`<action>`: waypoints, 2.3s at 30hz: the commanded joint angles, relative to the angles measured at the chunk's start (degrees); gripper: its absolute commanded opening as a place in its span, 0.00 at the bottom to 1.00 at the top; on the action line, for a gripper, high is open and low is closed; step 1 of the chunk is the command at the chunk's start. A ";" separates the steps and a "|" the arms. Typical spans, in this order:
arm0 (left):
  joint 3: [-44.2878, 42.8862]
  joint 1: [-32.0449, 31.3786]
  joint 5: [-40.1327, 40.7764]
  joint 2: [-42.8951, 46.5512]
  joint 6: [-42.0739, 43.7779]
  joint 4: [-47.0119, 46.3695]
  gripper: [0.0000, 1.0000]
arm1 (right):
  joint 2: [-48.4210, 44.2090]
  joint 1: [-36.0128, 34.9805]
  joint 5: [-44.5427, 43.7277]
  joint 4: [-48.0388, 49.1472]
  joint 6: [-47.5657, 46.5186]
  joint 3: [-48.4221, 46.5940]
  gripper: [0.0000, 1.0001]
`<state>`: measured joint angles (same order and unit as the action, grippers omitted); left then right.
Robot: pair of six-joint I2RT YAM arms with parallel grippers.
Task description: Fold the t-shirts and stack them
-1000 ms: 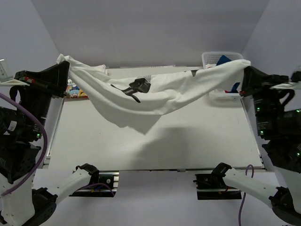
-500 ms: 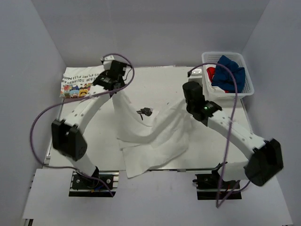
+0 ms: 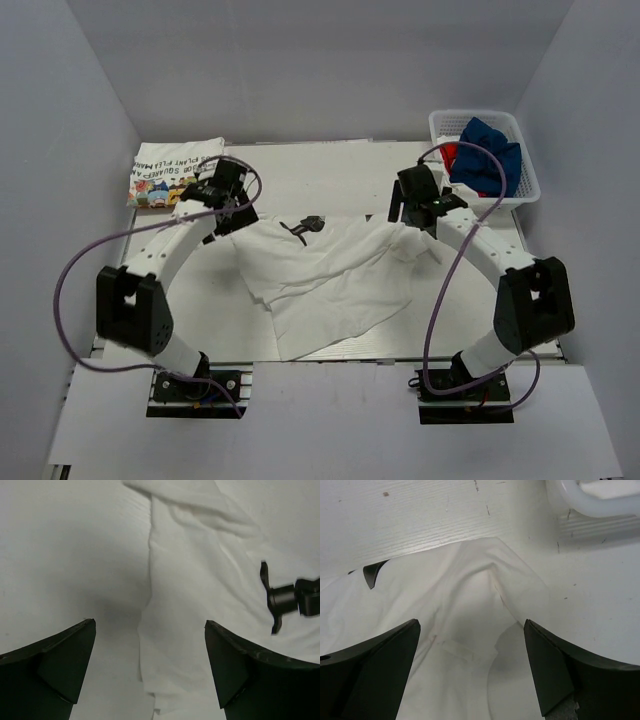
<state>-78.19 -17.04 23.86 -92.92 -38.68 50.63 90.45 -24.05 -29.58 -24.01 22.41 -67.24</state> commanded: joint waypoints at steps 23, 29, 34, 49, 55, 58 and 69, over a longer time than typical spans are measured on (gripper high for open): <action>36.09 -2.83 -36.34 14.17 -4.13 -21.98 0.00 | -11.26 10.17 9.19 -0.07 5.97 14.33 0.90; 32.24 -2.83 -35.81 22.33 -2.90 -20.32 0.00 | -12.67 11.31 10.77 -0.16 4.83 16.00 0.90; 25.65 -2.83 -33.52 25.07 -0.79 -17.94 0.00 | -12.76 11.84 13.14 0.98 3.96 17.06 0.90; 11.23 -2.30 -27.47 21.73 0.97 -20.40 0.00 | -13.64 11.92 13.16 2.03 1.58 20.04 0.87; 9.29 -2.30 -22.02 23.05 1.50 -17.94 0.00 | -6.45 12.63 3.39 3.44 -0.08 16.71 0.84; 9.29 -2.30 -21.31 23.75 1.50 -17.94 0.00 | -3.01 12.54 5.48 7.99 -2.28 15.92 0.82; 6.49 -2.30 -19.55 24.28 2.55 -18.46 0.00 | 4.04 12.80 6.57 10.92 -2.46 9.07 0.00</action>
<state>-67.83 -19.62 2.61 -70.67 -37.28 33.04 96.38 -11.62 -20.78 -15.05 19.97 -54.08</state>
